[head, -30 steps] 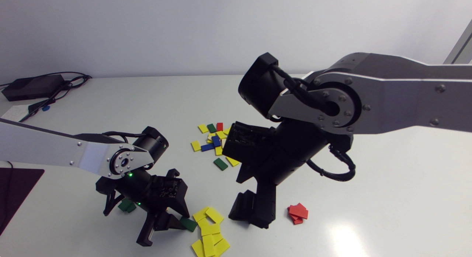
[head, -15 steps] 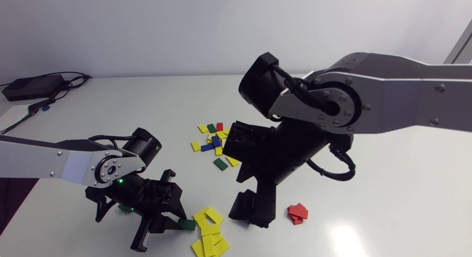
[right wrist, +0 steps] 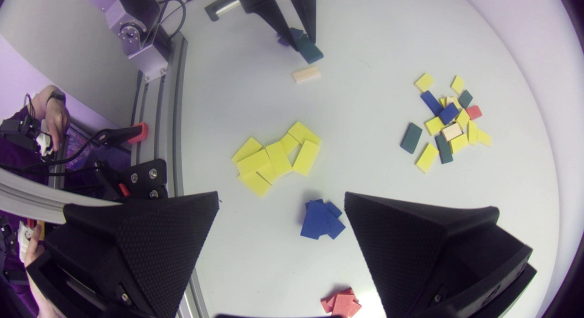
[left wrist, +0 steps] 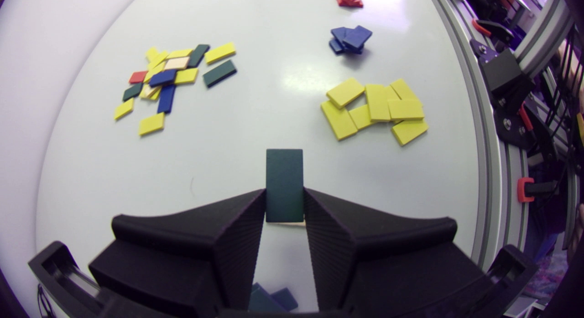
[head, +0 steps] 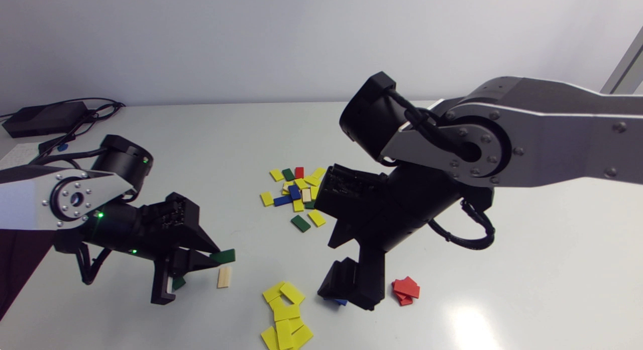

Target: Take domino bricks one by one from the mixed stack on the table and place each onto the existing stack of the same color.

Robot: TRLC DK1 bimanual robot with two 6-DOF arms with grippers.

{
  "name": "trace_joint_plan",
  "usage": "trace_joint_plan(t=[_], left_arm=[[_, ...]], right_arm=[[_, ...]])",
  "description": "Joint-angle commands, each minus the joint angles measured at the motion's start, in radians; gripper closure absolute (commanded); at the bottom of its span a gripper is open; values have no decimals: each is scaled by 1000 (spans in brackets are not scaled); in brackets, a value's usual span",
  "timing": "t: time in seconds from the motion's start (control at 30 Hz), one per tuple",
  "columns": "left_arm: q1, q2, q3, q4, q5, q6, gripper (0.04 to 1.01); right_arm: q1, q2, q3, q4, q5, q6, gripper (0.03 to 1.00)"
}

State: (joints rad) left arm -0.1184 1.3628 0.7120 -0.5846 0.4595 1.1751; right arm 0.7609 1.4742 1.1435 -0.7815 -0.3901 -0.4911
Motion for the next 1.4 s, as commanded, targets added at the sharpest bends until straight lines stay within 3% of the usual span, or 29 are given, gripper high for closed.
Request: trace_joint_plan(t=[0.0, 0.13, 0.23, 0.43, 1.27, 1.37], left_arm=[[85, -21, -25, -14, -2, -26, 754], [227, -2, -31, -9, -5, -52, 752], [296, 7, -59, -4, -10, -71, 752], [365, 41, -91, 8, -18, -94, 752], [358, 85, -149, 74, -68, -104, 713], [355, 75, -152, 72, -70, -100, 523]], right_arm=[[-6, -12, -28, 4, -10, -17, 70], [-6, -15, -33, 13, -12, -17, 70], [-6, -18, -42, 22, -12, -15, 70], [-9, -22, -62, 42, -12, -12, 70], [-20, -57, -88, 41, -12, -17, 70], [-20, -58, -85, 36, -12, -17, 70]])
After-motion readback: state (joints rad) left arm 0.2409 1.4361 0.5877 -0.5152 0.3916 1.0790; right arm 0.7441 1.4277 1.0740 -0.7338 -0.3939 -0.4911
